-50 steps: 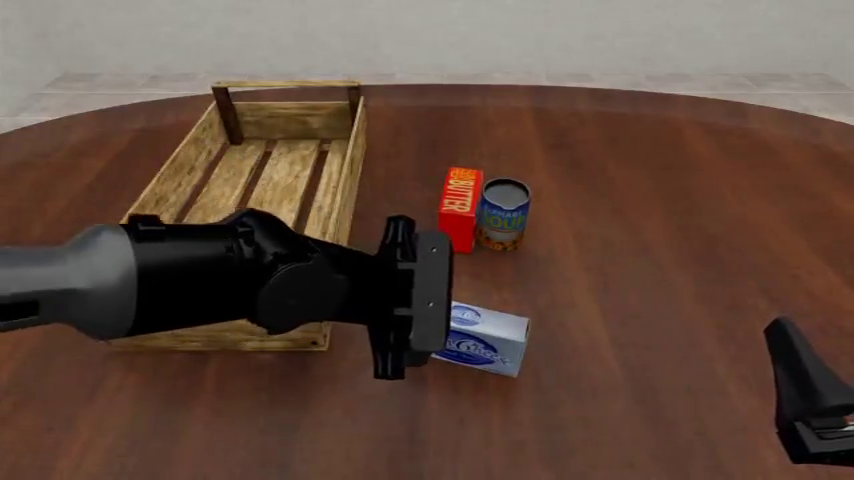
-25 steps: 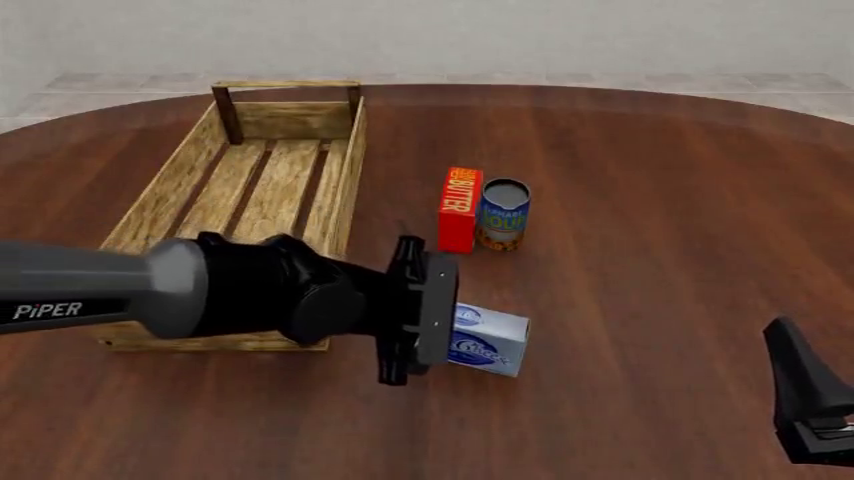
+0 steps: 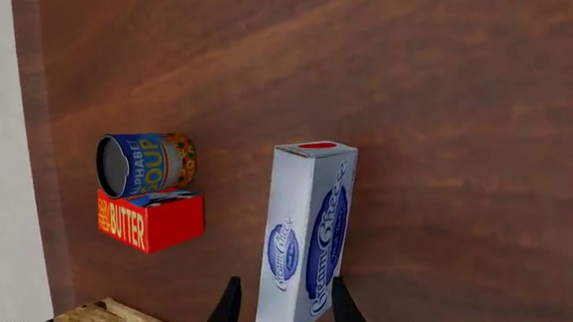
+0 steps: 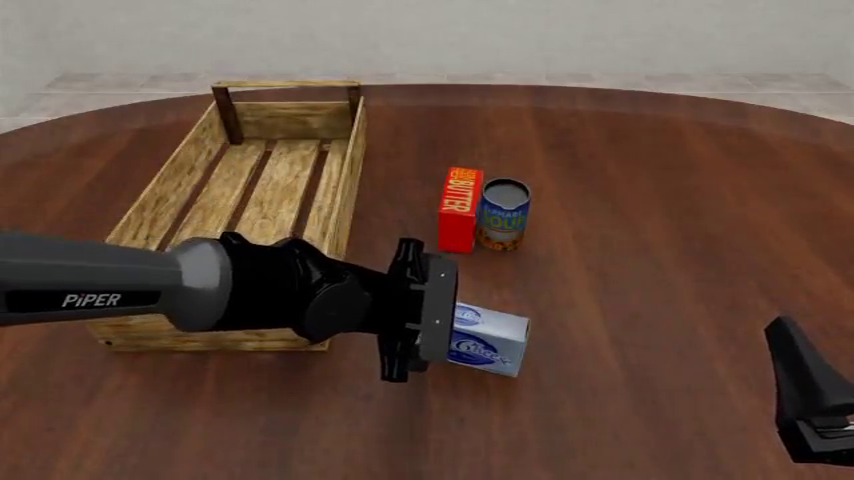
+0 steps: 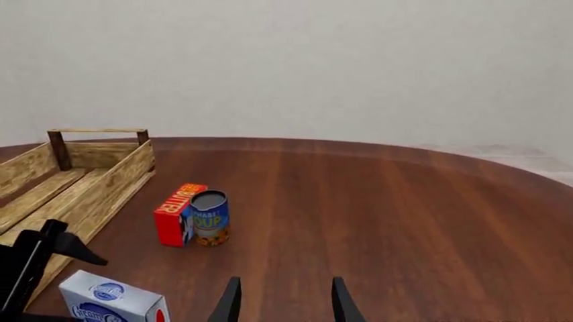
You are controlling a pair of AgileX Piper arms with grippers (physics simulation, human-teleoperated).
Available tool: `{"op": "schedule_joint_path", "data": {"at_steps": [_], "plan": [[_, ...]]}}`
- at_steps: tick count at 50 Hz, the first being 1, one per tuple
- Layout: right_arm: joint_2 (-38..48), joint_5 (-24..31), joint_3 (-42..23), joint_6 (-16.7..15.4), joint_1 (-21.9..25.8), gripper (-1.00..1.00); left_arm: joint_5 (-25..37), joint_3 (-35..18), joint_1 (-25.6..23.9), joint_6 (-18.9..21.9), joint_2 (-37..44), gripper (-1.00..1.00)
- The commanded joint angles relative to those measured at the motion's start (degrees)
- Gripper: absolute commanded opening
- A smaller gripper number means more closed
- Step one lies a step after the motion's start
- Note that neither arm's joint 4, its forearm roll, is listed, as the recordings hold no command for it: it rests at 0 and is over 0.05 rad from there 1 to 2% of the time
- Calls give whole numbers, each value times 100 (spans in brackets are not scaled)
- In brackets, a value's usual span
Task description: Pick up the cream cheese and put it in the tray.
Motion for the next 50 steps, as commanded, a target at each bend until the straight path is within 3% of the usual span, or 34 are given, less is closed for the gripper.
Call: {"op": "schedule_joint_path", "data": {"at_steps": [1, 13, 17, 50], "plan": [[1, -15, 39, 18, 8, 100, -14, -66, 36, 11, 104, 100], [-4, -49, 81, 23, 11, 100, 84, -184, 77, -69, 245, 100], [-4, -51, 84, 34, -7, 100, 196, -255, -30, -274, 289, 100], [-3, -88, 149, 78, -9, 100, 246, -387, 135, -390, 586, 100]]}}
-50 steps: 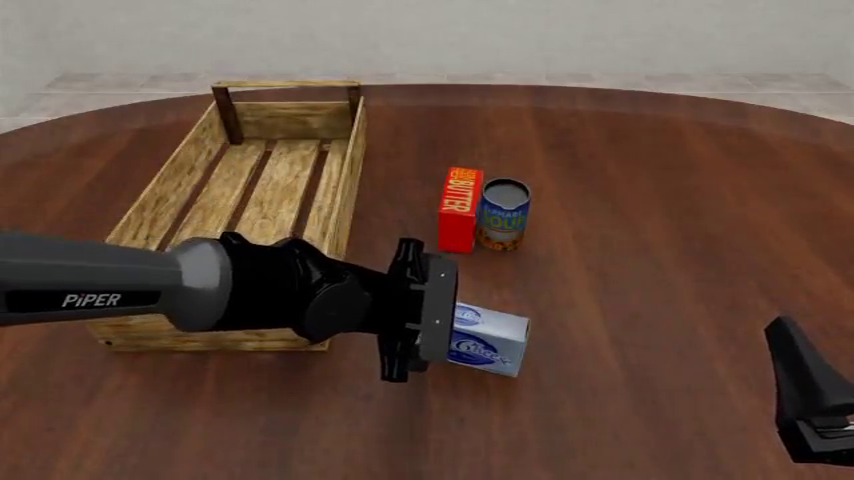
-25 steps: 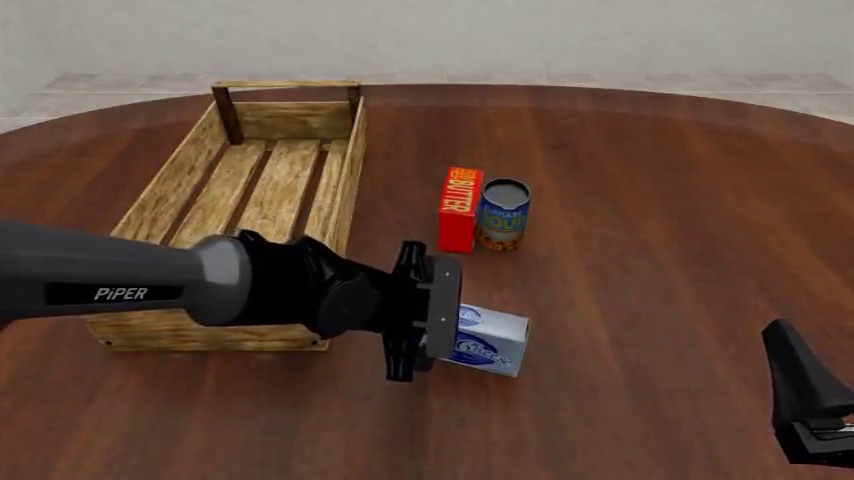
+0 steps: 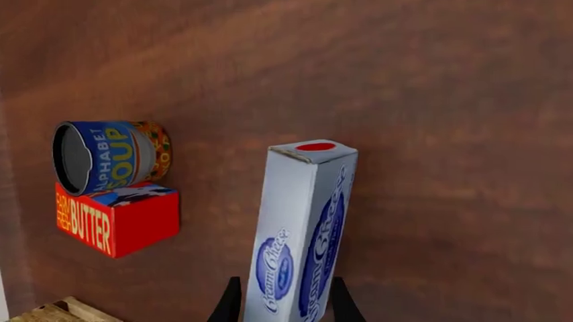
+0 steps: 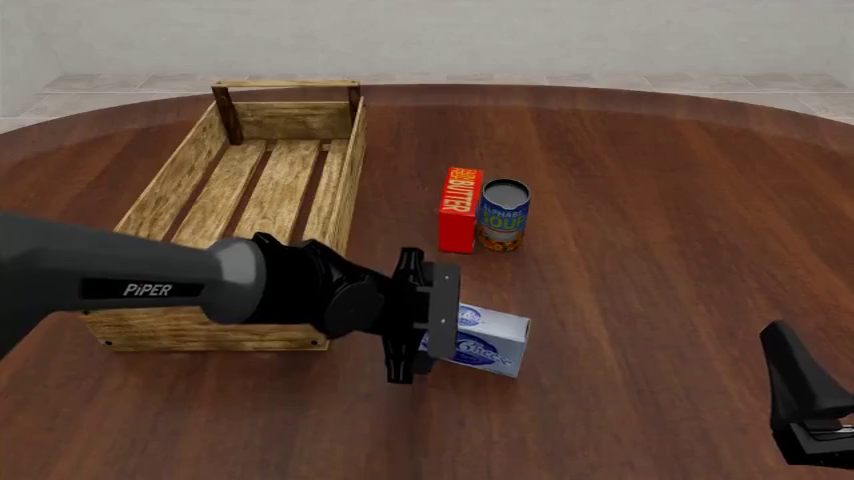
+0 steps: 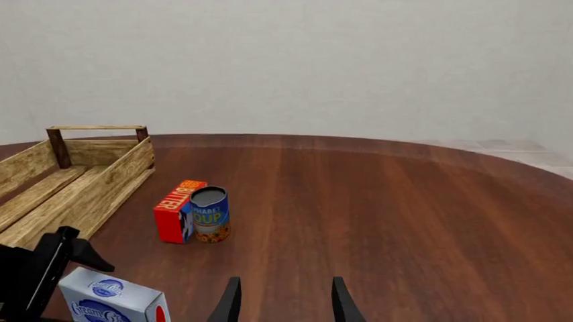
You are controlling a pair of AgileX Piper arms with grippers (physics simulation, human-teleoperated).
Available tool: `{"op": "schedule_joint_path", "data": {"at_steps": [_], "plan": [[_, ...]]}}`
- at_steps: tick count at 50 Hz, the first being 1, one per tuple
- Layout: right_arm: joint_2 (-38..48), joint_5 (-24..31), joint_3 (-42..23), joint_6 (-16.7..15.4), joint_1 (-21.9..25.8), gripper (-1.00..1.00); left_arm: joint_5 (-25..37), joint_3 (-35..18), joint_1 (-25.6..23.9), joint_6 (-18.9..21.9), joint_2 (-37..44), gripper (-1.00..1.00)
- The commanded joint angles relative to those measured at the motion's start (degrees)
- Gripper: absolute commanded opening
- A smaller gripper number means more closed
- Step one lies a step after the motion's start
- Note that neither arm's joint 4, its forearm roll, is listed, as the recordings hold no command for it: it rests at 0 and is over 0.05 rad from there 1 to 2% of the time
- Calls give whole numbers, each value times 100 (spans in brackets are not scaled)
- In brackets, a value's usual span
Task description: Pick up the cream cheese and put it in the tray.
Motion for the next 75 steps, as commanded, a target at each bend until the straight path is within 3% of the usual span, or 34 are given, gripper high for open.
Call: {"op": "schedule_joint_path", "data": {"at_steps": [1, 6, 7, 14, 21, 35, 41, 43, 48, 52, 62, 67, 75], "plan": [[0, -22, 30, 28, 2, 100, 103, -103, 38, -90, 60, 100], [0, -24, 29, 30, -2, 100, 216, -85, -72, -222, -16, 100], [0, -23, 33, 54, 4, 100, 201, -107, -58, -238, -11, -100], [0, -20, 18, 68, -11, 100, 163, -338, -93, -683, -120, -100], [1, -22, 25, 73, -5, 100, -115, -61, -232, -824, -341, -100], [3, -10, 6, 100, 0, 100, -428, 185, -266, -1521, -927, -100], [3, -10, 5, 108, -1, 100, -558, 234, -63, -1810, -1169, -100], [2, -13, 6, 107, 4, 100, -791, 341, 50, -1684, -1240, -100], [2, -36, 23, 109, 2, 100, -778, 266, 187, -2341, -1376, -100], [2, -42, 23, 114, 1, 100, -976, 349, 362, -2426, -1536, -100], [7, -56, 29, 146, 9, 100, -1249, 407, 729, -3367, -2236, -100], [8, -40, 6, 146, 8, 100, -1228, 371, 851, -3482, -2287, -100], [14, -97, 3, 133, -25, 100, -982, 40, 1499, -3805, -2237, -100]]}}
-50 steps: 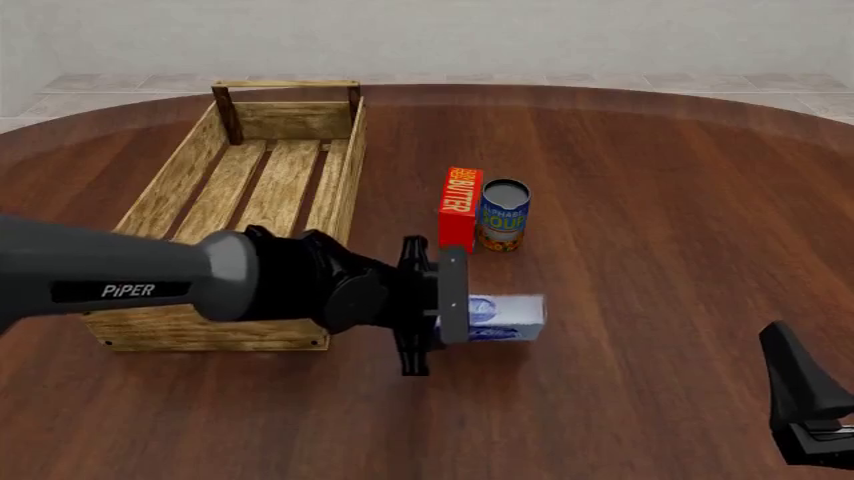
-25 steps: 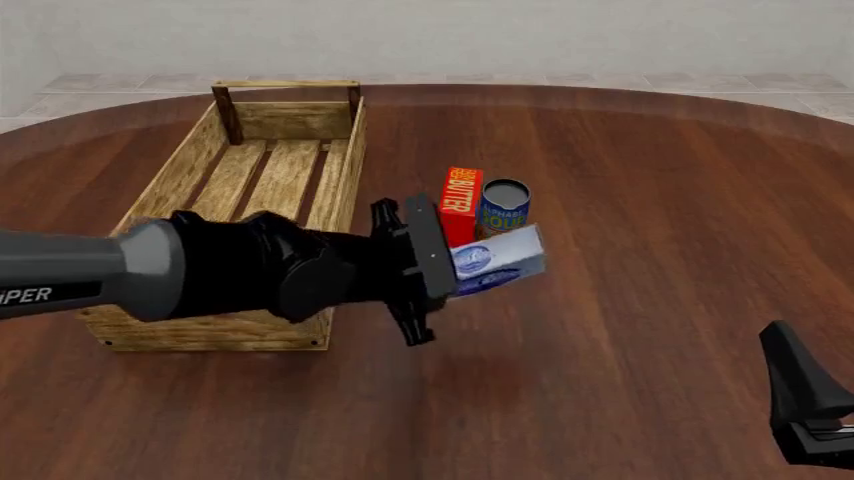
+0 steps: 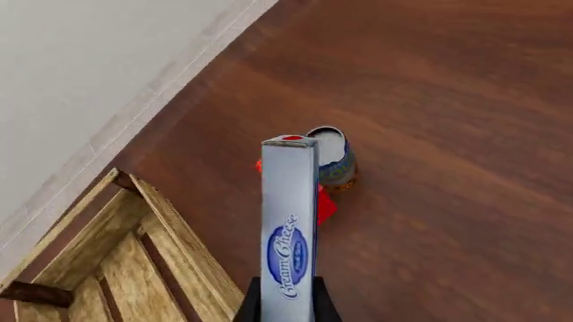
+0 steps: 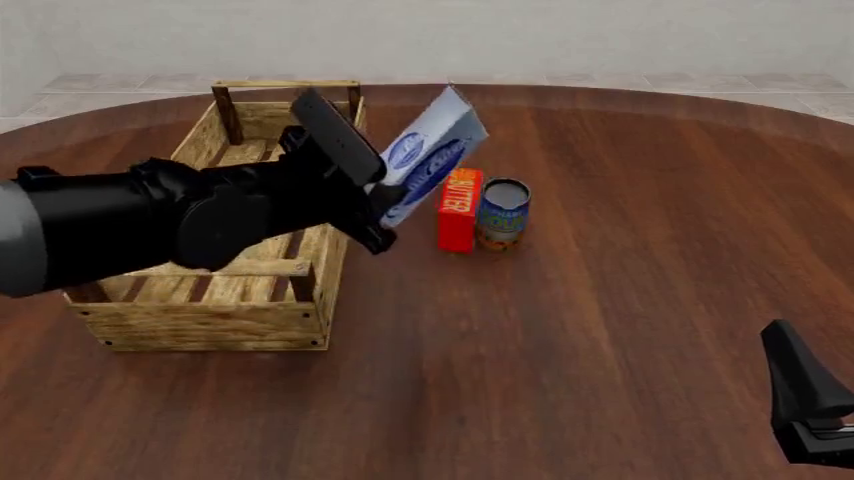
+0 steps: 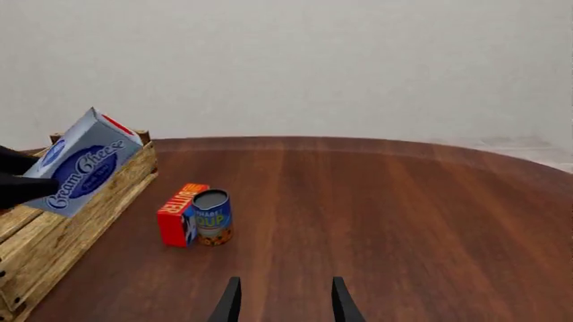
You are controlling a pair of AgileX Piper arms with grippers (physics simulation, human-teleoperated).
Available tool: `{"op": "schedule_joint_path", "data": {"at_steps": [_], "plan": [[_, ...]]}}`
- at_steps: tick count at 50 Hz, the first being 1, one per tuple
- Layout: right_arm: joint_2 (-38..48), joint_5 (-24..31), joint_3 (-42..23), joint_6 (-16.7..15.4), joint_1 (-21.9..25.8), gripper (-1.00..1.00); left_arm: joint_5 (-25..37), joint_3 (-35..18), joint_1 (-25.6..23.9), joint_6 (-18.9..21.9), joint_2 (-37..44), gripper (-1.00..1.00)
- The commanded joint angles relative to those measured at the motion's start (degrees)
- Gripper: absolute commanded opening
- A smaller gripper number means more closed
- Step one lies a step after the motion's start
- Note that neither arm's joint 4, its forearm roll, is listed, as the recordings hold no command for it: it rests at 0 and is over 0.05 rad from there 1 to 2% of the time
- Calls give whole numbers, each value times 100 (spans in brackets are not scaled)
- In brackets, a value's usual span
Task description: Pick up the cream cheese and put it in the tray.
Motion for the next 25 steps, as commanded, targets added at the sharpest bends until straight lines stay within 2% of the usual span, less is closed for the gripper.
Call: {"op": "schedule_joint_path", "data": {"at_steps": [1, 5, 8, 11, 14, 18, 22, 24, 25], "plan": [[10, -46, -6, -11, -26, 100, 93, -252, 675, -379, -191, -100], [33, -81, 28, -75, -14, 100, 37, -199, 798, -516, -202, -100], [78, -147, 40, -73, -12, 100, 84, -214, 1007, -790, -277, -100], [91, -156, 41, -77, -9, 100, 84, -152, 1007, -767, -322, -100], [49, -113, 37, -77, -9, 100, 267, -281, 1247, -1129, -290, -100], [25, -89, 34, -79, -4, 100, 172, -218, 1483, -1040, -202, -100], [15, -85, 33, -75, 4, 100, 116, -195, 1881, -1105, -134, -100], [-2, -110, 20, -78, -5, 100, 91, -160, 1830, -1067, -191, -100], [-2, -109, 20, -78, -5, 100, 62, -189, 1961, -1147, -235, -100]]}}
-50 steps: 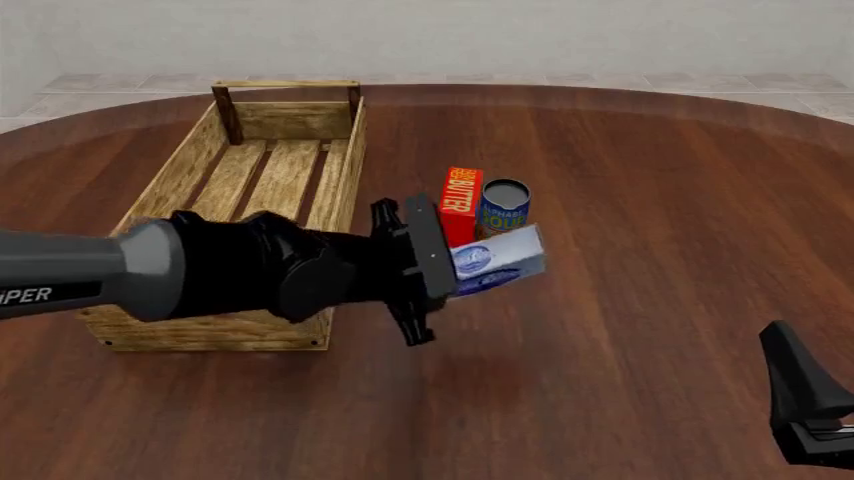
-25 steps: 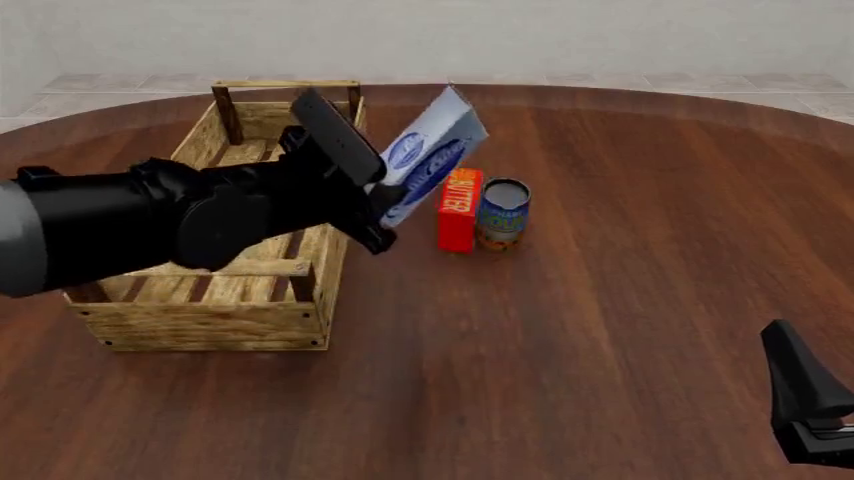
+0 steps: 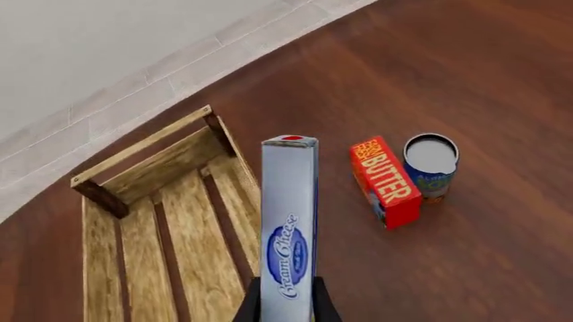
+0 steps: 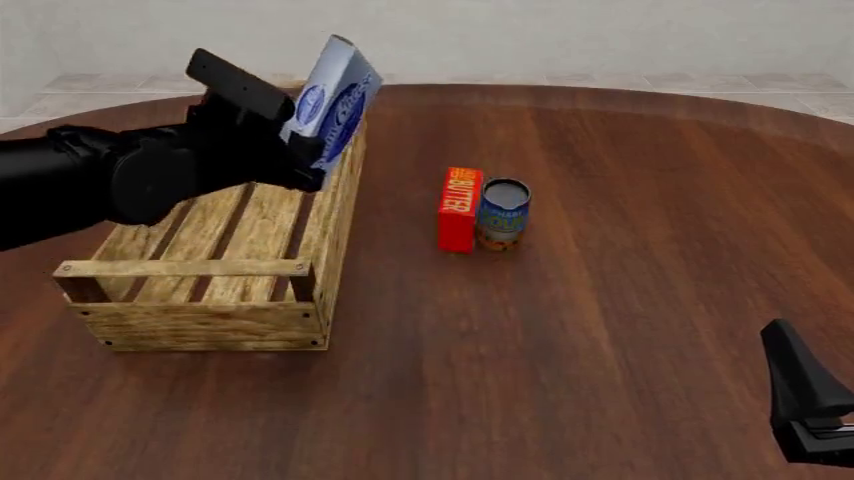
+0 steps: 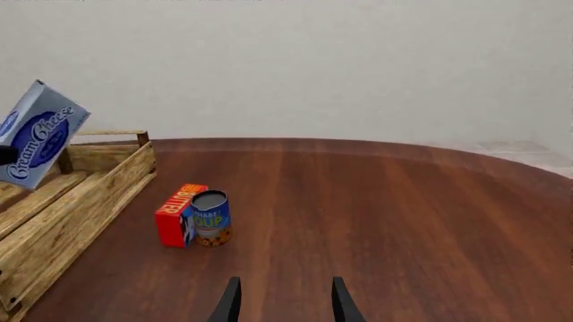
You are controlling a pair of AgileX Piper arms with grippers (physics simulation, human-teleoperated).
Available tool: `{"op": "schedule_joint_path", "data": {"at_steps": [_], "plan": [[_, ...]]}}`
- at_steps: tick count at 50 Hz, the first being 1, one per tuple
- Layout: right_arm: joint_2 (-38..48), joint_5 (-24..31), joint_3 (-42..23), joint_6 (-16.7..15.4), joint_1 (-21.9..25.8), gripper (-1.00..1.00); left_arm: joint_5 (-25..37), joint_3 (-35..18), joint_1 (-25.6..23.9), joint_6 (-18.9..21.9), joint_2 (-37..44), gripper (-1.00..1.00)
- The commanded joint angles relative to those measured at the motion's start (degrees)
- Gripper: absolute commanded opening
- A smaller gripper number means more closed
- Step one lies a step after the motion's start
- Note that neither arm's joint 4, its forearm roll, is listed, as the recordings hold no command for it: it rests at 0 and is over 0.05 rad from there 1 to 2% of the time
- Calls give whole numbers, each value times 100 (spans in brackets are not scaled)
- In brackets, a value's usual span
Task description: Pick up the cream cheese and put it in the tray.
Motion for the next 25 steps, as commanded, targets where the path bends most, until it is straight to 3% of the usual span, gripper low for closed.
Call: {"op": "schedule_joint_path", "data": {"at_steps": [1, 3, 5, 15, 17, 25], "plan": [[-33, 11, -30, -14, -2, 100, 10, -152, 844, -326, -34, -100], [-37, 38, -63, 2, -8, 100, -87, -108, 935, -103, 26, -100], [-38, 88, -96, -5, -1, 100, -65, -132, 1011, -279, 114, -100], [-38, 61, -67, 1, 37, 100, 34, -290, 1367, -404, 394, -100], [-38, 68, -79, 1, 38, 100, 83, -335, 1474, -140, 474, -100], [-24, 153, -154, 6, 62, 100, 474, -619, 1584, 32, 875, -100]]}}
